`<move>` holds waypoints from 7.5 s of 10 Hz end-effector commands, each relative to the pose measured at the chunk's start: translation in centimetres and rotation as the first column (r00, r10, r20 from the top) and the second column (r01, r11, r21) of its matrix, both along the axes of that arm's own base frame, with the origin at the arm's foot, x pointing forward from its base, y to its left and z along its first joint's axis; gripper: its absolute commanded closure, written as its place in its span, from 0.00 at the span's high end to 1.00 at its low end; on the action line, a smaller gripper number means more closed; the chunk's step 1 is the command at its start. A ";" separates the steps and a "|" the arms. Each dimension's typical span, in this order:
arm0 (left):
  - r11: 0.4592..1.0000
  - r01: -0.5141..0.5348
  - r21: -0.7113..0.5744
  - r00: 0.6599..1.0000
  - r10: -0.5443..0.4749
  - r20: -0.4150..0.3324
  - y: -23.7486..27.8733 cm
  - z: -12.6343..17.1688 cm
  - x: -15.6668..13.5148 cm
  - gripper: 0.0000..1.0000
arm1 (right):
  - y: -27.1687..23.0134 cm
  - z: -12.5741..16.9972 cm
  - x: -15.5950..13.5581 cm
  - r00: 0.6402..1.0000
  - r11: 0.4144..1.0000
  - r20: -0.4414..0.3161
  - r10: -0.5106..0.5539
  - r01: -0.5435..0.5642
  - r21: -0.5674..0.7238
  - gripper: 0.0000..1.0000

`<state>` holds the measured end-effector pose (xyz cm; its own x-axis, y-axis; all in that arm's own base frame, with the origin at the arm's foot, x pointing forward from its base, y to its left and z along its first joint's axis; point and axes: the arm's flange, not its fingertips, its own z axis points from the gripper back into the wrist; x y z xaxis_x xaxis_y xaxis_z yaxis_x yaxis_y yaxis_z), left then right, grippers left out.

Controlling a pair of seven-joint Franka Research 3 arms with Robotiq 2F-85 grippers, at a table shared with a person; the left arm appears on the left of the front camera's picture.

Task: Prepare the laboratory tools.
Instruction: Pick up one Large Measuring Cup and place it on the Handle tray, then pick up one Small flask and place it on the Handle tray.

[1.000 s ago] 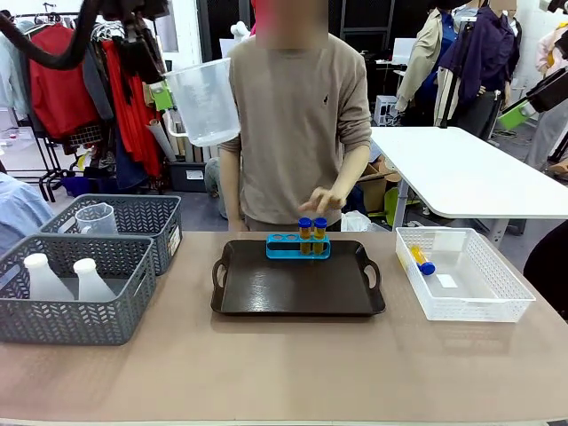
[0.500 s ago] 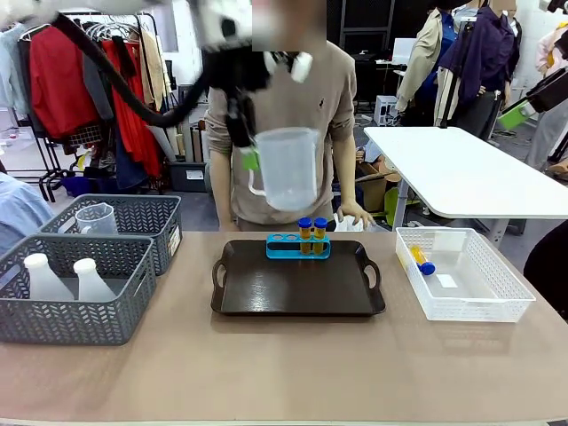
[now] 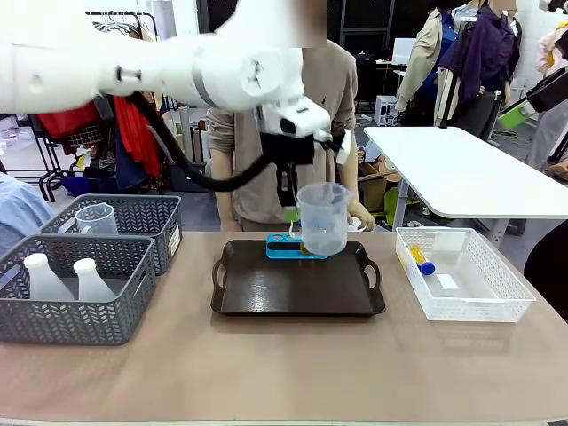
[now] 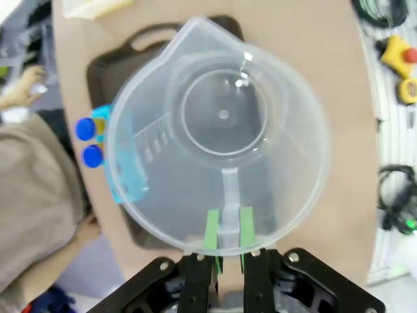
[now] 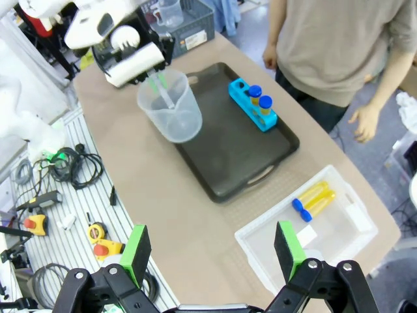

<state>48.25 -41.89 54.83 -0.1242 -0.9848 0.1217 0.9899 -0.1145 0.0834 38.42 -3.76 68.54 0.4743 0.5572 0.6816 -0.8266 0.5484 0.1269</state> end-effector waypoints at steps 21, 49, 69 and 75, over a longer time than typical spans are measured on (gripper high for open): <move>0.985 -0.096 0.140 0.995 0.097 0.002 -6.9 -14.6 7.7 0.00 | 0.1 0.1 0.0 1.000 1.000 0.010 0.010 -0.011 0.014 1.00; 0.947 -0.245 0.206 0.963 0.214 0.163 7.1 1.6 6.0 1.00 | 0.1 0.1 0.0 1.000 1.000 0.010 0.010 -0.011 0.014 1.00; 0.217 -0.922 0.319 0.288 0.938 0.193 34.7 3.4 1.1 1.00 | 0.1 0.1 0.0 1.000 1.000 0.010 0.010 -0.011 0.014 1.00; -0.049 -0.952 0.303 -0.018 0.994 0.103 38.2 -4.1 -1.5 1.00 | 0.1 0.1 0.0 1.000 1.000 0.010 0.010 -0.011 0.014 1.00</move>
